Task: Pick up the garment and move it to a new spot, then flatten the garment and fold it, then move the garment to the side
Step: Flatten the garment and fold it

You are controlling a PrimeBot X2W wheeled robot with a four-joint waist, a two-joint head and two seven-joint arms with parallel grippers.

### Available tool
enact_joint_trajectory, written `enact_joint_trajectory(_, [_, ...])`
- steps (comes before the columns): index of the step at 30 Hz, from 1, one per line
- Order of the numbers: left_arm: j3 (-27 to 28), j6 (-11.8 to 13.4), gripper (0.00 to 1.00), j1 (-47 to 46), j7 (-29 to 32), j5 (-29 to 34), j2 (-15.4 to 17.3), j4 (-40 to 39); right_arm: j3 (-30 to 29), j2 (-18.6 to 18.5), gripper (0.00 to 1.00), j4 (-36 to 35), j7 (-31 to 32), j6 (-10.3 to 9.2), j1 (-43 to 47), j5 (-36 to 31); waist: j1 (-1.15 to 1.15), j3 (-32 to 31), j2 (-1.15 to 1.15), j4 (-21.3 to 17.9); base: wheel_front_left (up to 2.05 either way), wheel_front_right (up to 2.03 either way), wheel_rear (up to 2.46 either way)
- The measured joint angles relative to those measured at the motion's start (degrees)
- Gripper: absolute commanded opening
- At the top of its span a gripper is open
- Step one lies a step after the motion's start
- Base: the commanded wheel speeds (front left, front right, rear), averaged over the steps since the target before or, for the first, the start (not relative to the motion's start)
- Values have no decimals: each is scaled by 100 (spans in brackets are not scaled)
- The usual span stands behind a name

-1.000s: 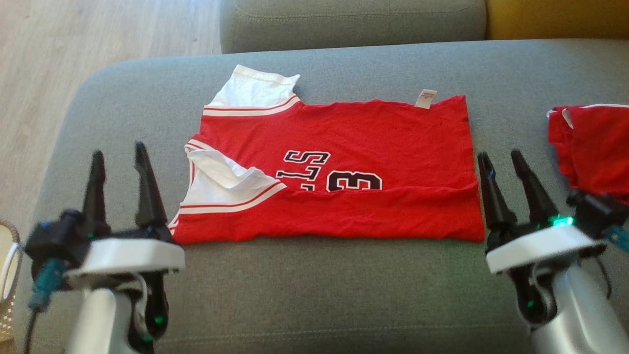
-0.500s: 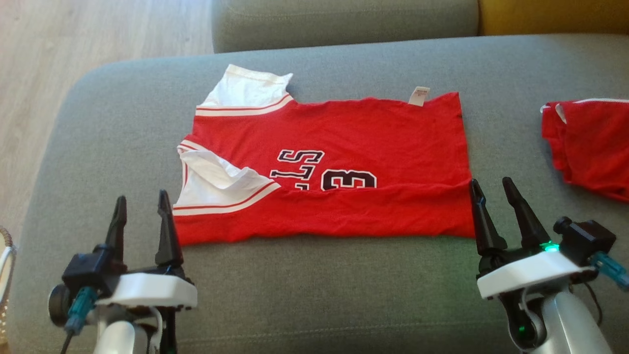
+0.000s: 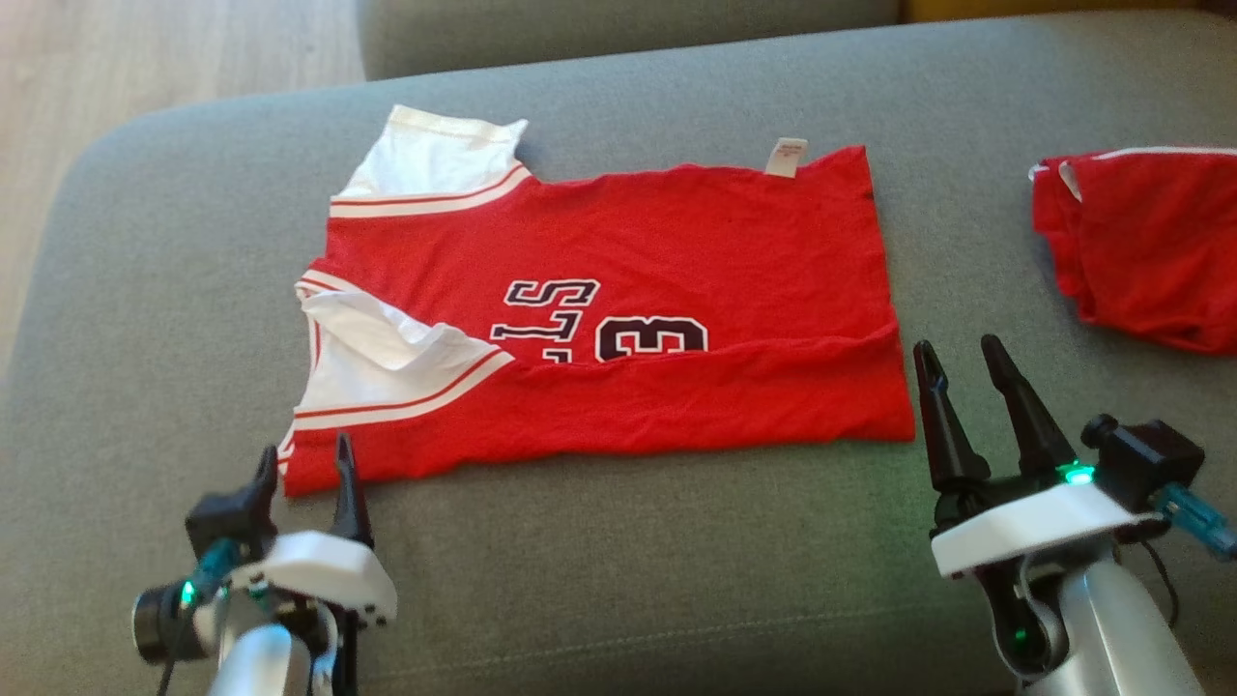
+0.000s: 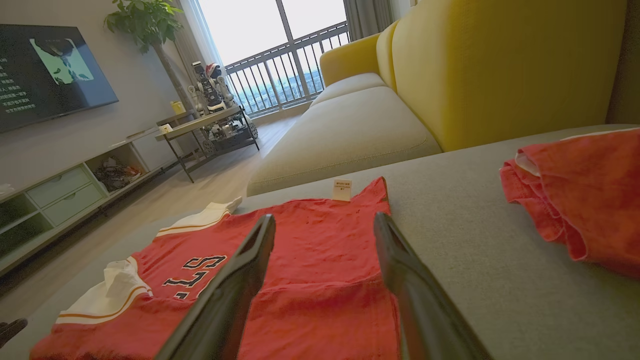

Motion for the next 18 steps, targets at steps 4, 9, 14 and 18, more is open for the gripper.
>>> enact_joint_trajectory(4, [64,129,100,-413,15,-53,5,435,11,4,100,-55,-1,0,-108,2,0,143,0,-85,0,0,0])
enact_joint_trajectory(9, [254,366,100,-686,165,-107,8,1033,-3,8,100,-110,-1,0,-216,9,1,327,0,-166,0,0,0])
enact_joint_trajectory(14, [292,464,100,-695,210,-155,14,1444,-24,9,100,-98,-1,0,-215,11,0,303,0,-227,0,0,0])
enact_joint_trajectory(18, [289,449,100,-785,252,-219,18,1608,-24,11,100,-74,-1,0,-215,40,0,256,0,-241,0,0,0])
